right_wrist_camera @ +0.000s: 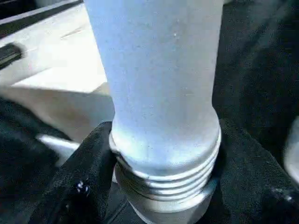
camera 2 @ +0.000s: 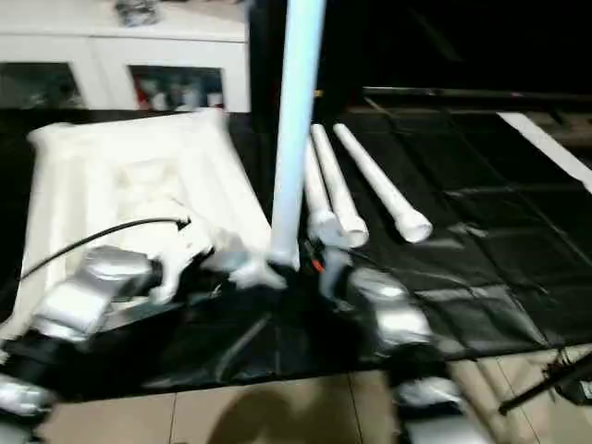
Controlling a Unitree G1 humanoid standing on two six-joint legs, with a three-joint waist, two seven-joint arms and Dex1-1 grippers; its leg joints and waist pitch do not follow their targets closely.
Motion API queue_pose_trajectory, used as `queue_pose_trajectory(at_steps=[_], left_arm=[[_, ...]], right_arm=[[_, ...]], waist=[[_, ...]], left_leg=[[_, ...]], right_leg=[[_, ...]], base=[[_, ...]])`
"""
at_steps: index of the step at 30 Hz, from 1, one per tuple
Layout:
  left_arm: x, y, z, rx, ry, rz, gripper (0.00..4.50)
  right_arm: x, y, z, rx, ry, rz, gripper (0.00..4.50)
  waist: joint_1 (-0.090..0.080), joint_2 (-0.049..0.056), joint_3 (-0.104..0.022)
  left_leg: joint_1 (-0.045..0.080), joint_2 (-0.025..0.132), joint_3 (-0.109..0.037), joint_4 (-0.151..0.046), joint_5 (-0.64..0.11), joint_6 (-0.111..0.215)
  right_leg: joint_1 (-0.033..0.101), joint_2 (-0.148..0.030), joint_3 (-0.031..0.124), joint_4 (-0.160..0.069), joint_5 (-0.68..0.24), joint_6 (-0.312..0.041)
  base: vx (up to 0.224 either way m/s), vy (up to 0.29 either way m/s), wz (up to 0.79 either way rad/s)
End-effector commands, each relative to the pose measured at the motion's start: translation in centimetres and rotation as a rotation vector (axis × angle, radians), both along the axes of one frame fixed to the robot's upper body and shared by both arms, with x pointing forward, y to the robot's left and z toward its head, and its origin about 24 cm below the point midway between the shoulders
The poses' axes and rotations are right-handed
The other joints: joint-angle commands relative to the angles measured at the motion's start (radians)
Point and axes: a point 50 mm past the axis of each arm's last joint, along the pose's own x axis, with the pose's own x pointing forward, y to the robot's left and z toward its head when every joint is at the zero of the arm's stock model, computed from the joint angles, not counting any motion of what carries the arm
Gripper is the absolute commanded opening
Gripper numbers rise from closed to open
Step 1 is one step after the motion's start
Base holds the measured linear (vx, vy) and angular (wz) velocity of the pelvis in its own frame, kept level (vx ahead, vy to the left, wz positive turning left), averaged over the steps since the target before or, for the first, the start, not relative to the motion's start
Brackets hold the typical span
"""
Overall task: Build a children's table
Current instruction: Rotate leg to tighten
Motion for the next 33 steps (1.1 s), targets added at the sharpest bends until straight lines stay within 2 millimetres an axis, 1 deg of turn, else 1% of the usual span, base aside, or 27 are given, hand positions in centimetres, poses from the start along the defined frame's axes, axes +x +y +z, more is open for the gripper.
queue_pose_trajectory(at_steps=[1,2,3,4,5,6,7,8,9,12,13,14,15,16,18,19,21,22,23,24,25,28,29,30,31,32,33], left_arm=[[0.3,-1.8,0.1,-0.069,-0.022,0.079,0.0],[0.4,-2.2,0.2,-0.071,-0.026,0.118,0.0],[0.4,-2.4,0.3,-0.06,-0.032,0.132,0.0],[0.4,-2.5,0.3,-0.038,-0.041,0.144,0.0],[0.3,-2.5,0.3,-0.029,-0.043,0.146,0.0],[0.3,-2.5,0.3,-0.029,-0.043,0.146,0.0],[0.3,-2.5,0.3,-0.024,-0.044,0.144,0.0],[0.2,-2.3,0.2,-0.016,-0.045,0.131,0.0],[0.1,-2.2,0.1,-0.002,-0.048,0.113,0.0],[-0.2,-1.8,-0.1,0.024,-0.048,0.078,0.0],[-0.4,-1.3,-0.3,0.048,-0.044,0.042,0.0],[-0.5,-1.1,-0.3,0.058,-0.04,0.029,0.0],[-0.7,-0.7,-0.4,0.075,-0.034,0.002,0.0],[-0.7,-0.6,-0.4,0.077,-0.033,-0.004,0.0],[-0.9,0.3,-0.6,0.1,-0.021,-0.052,0.0],[-1.0,0.4,-0.6,0.102,-0.021,-0.058,0.0],[-1.3,1.1,-0.8,0.119,-0.004,-0.117,0.0],[-1.4,1.2,-0.8,0.122,-0.002,-0.122,0.0],[-1.6,1.6,-0.9,0.131,0.005,-0.16,0.0],[-1.9,2.4,-0.9,0.147,0.012,-0.23,0.0],[-2.0,2.5,-0.9,0.152,0.01,-0.249,0.0],[-2.5,3.3,-0.9,0.164,0.036,-0.348,0.0],[-3.0,3.8,-0.8,0.178,0.06,-0.429,0.0],[-3.0,3.9,-0.8,0.18,0.068,-0.437,0.0],[-3.2,4.3,-0.7,0.199,0.078,-0.478,0.0],[-3.2,4.3,-0.7,0.202,0.079,-0.482,0.0],[-3.3,4.4,-0.7,0.214,0.085,-0.504,0.0]], right_arm=[[-1.0,5.0,0.4,0.109,0.032,0.144,2.75],[-0.9,5.8,0.4,0.094,0.031,0.136,3.1],[-0.9,6.1,0.5,0.094,0.032,0.13,3.31],[-0.8,6.3,0.5,0.096,0.034,0.118,3.45],[-0.8,6.4,0.5,0.102,0.038,0.112,3.45],[-0.8,6.4,0.5,0.102,0.038,0.112,3.47],[-0.8,6.3,0.5,0.106,0.041,0.108,3.64],[-0.8,6.1,0.4,0.106,0.039,0.108,3.8],[-0.8,5.8,0.4,0.101,0.033,0.102,3.9],[-0.8,5.1,0.4,0.088,0.012,0.098,4.13],[-0.9,4.1,0.3,0.065,-0.015,0.104,4.27],[-0.9,3.6,0.3,0.062,-0.023,0.105,4.36],[-0.9,2.7,0.4,0.058,-0.039,0.106,4.41],[-0.9,2.6,0.4,0.059,-0.042,0.107,4.46],[-1.2,1.0,0.7,0.045,-0.073,0.156,4.46],[-1.2,0.9,0.8,0.043,-0.076,0.16,4.46],[-1.5,-0.4,1.1,0.032,-0.096,0.211,4.46],[-1.5,-0.5,1.2,0.031,-0.097,0.216,4.46],[-1.6,-1.2,1.4,0.024,-0.106,0.245,4.46],[-1.7,-2.3,1.9,0.008,-0.117,0.299,4.46],[-1.8,-2.5,2.1,0.005,-0.119,0.31,4.46],[-2.0,-3.5,2.8,0.0,-0.114,0.406,4.46],[-2.3,-4.0,3.3,-0.013,-0.104,0.497,4.46],[-2.4,-4.1,3.4,-0.016,-0.102,0.513,4.46],[-2.5,-4.3,3.6,-0.033,-0.084,0.571,4.46],[-2.5,-4.3,3.6,-0.035,-0.081,0.578,4.46],[-2.6,-4.4,3.8,-0.059,-0.082,0.618,4.46]], waist=[[0.004,0.004,-0.05],[0.002,0.003,-0.051],[0.0,0.004,-0.053],[0.0,0.003,-0.055],[0.0,0.002,-0.055],[0.001,0.004,-0.056],[0.002,0.004,-0.059],[0.002,0.006,-0.059],[0.003,0.006,-0.06],[0.003,0.009,-0.059],[0.003,0.008,-0.057],[0.003,0.008,-0.058],[0.002,0.008,-0.056],[0.004,0.01,-0.056],[0.004,0.011,-0.056],[0.007,0.013,-0.056],[0.009,0.013,-0.057],[0.009,0.013,-0.057],[0.01,0.012,-0.056],[0.012,0.015,-0.054],[0.013,0.013,-0.056],[0.013,0.012,-0.056],[0.014,0.011,-0.055],[0.017,0.012,-0.057],[0.018,0.013,-0.054],[0.019,0.013,-0.055],[0.02,0.007,-0.054]], left_leg=[[0.006,0.015,-0.011,-0.067,-0.353,-0.017],[0.005,0.014,-0.01,-0.067,-0.35,-0.013],[0.003,0.016,-0.009,-0.067,-0.335,-0.011],[0.002,0.016,-0.007,-0.067,-0.321,-0.004],[0.002,0.017,-0.007,-0.067,-0.315,-0.001],[-0.001,0.017,-0.007,-0.068,-0.297,0.005],[-0.001,0.016,-0.005,-0.066,-0.276,0.012],[-0.001,0.017,-0.005,-0.066,-0.266,0.014],[-0.002,0.016,-0.003,-0.066,-0.247,0.021],[-0.001,0.018,-0.002,-0.068,-0.25,0.022],[-0.001,0.017,-0.003,-0.069,-0.258,0.02],[0.0,0.018,-0.003,-0.069,-0.262,0.019],[-0.001,0.018,-0.003,-0.07,-0.276,0.018],[0.002,0.019,-0.003,-0.07,-0.28,0.019],[0.001,0.02,-0.004,-0.072,-0.279,0.017],[0.002,0.021,-0.004,-0.071,-0.282,0.017],[0.001,0.02,-0.004,-0.071,-0.282,0.019],[0.001,0.021,-0.004,-0.071,-0.282,0.02],[0.002,0.021,-0.004,-0.072,-0.286,0.019],[0.002,0.019,-0.005,-0.072,-0.291,0.022],[0.001,0.02,-0.004,-0.071,-0.292,0.025],[0.002,0.021,-0.004,-0.071,-0.29,0.027],[0.003,0.022,-0.005,-0.072,-0.291,0.027],[0.003,0.023,-0.005,-0.071,-0.283,0.032],[0.004,0.024,-0.004,-0.071,-0.284,0.032],[0.004,0.024,-0.003,-0.071,-0.286,0.031],[0.004,0.025,0.0,-0.071,-0.287,0.027]], right_leg=[[0.031,-0.071,0.039,-0.11,-0.467,-0.129],[0.032,-0.07,0.039,-0.11,-0.456,-0.132],[0.033,-0.069,0.041,-0.104,-0.411,-0.143],[0.034,-0.067,0.041,-0.103,-0.375,-0.152],[0.035,-0.068,0.042,-0.102,-0.358,-0.156],[0.039,-0.068,0.041,-0.098,-0.325,-0.163],[0.041,-0.067,0.042,-0.096,-0.282,-0.172],[0.041,-0.067,0.041,-0.094,-0.263,-0.177],[0.045,-0.067,0.041,-0.093,-0.234,-0.183],[0.044,-0.068,0.04,-0.095,-0.238,-0.184],[0.044,-0.068,0.039,-0.097,-0.255,-0.181],[0.044,-0.068,0.039,-0.098,-0.262,-0.179],[0.043,-0.068,0.039,-0.1,-0.281,-0.172],[0.043,-0.068,0.041,-0.101,-0.285,-0.166],[0.044,-0.066,0.04,-0.099,-0.274,-0.171],[0.043,-0.066,0.04,-0.1,-0.269,-0.171],[0.044,-0.067,0.04,-0.098,-0.258,-0.176],[0.044,-0.067,0.04,-0.098,-0.256,-0.178],[0.044,-0.066,0.039,-0.098,-0.261,-0.179],[0.044,-0.066,0.038,-0.102,-0.279,-0.174],[0.045,-0.067,0.039,-0.1,-0.276,-0.171],[0.045,-0.066,0.039,-0.098,-0.265,-0.176],[0.043,-0.066,0.039,-0.099,-0.269,-0.18],[0.047,-0.066,0.039,-0.095,-0.255,-0.183],[0.044,-0.066,0.039,-0.095,-0.254,-0.189],[0.044,-0.066,0.038,-0.096,-0.258,-0.191],[0.042,-0.068,0.039,-0.096,-0.268,-0.192]], base=[[0.0,0.0,0.0],[0.0,0.0,0.0],[0.0,0.0,0.0],[0.0,0.0,0.0],[0.0,0.0,0.0],[0.0,0.0,0.0],[0.0,0.0,0.0],[0.0,0.0,0.0],[0.0,0.0,0.0],[0.0,0.0,0.0],[0.0,0.0,0.0],[0.0,0.0,0.0],[0.0,0.0,0.0],[0.0,0.0,0.0],[0.0,0.0,0.0],[0.0,0.0,0.0],[0.0,0.0,0.0],[0.0,0.0,0.0],[0.0,0.0,0.0],[0.0,0.0,0.0],[0.0,0.0,0.0],[0.0,0.0,0.0],[0.0,0.0,0.0],[0.0,0.0,0.0],[0.0,0.0,0.0],[0.0,0.0,0.0],[0.0,0.0,0.0]])
